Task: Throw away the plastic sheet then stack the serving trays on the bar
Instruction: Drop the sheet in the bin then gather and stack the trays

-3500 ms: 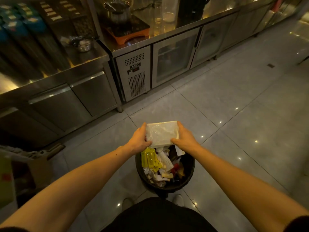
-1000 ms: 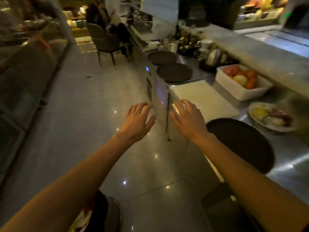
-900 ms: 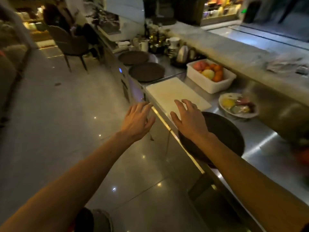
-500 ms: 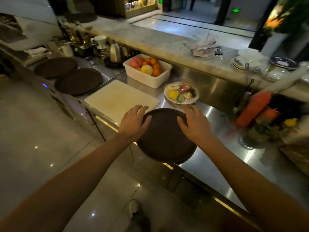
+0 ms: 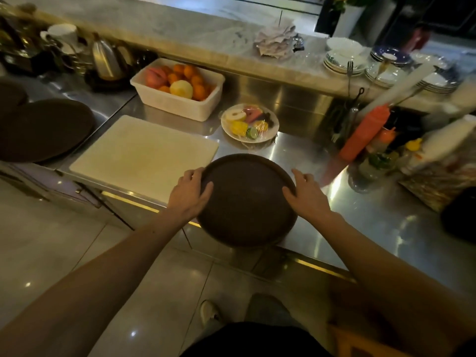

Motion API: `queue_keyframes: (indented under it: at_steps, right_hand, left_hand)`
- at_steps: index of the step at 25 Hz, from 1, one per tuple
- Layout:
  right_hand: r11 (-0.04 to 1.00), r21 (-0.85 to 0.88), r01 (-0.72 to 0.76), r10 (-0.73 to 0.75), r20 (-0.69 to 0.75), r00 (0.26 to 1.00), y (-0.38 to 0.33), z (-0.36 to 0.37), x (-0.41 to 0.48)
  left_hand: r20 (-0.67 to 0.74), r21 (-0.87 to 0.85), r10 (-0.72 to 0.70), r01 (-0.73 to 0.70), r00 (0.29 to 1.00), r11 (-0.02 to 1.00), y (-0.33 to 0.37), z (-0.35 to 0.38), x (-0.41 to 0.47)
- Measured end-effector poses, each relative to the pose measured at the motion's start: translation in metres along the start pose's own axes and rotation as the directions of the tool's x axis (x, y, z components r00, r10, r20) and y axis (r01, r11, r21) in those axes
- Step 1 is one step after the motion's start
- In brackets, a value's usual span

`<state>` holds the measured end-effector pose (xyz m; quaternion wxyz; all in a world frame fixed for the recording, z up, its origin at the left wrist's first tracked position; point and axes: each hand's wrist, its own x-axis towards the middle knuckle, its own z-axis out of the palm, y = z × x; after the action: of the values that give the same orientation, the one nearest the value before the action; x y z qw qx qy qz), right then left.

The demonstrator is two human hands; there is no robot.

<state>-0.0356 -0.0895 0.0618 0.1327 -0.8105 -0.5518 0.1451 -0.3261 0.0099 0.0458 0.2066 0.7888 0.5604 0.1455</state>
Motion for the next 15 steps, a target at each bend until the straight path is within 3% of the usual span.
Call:
queue_keyframes:
  at_steps: [6, 15]
  right_hand:
    - [0.983, 0.048, -0.175, 0.166, 0.163, 0.973, 0.019, 0.031, 0.012]
    - [0.941, 0.047, -0.336, 0.302, 0.333, 0.893, 0.043, 0.069, 0.050]
  left_hand:
    - [0.127, 0.009, -0.087, 0.087, 0.988, 0.996, -0.027, 0.018, 0.019]
    - [0.339, 0.044, -0.293, 0.296, 0.894, 0.954, -0.053, 0.047, 0.052]
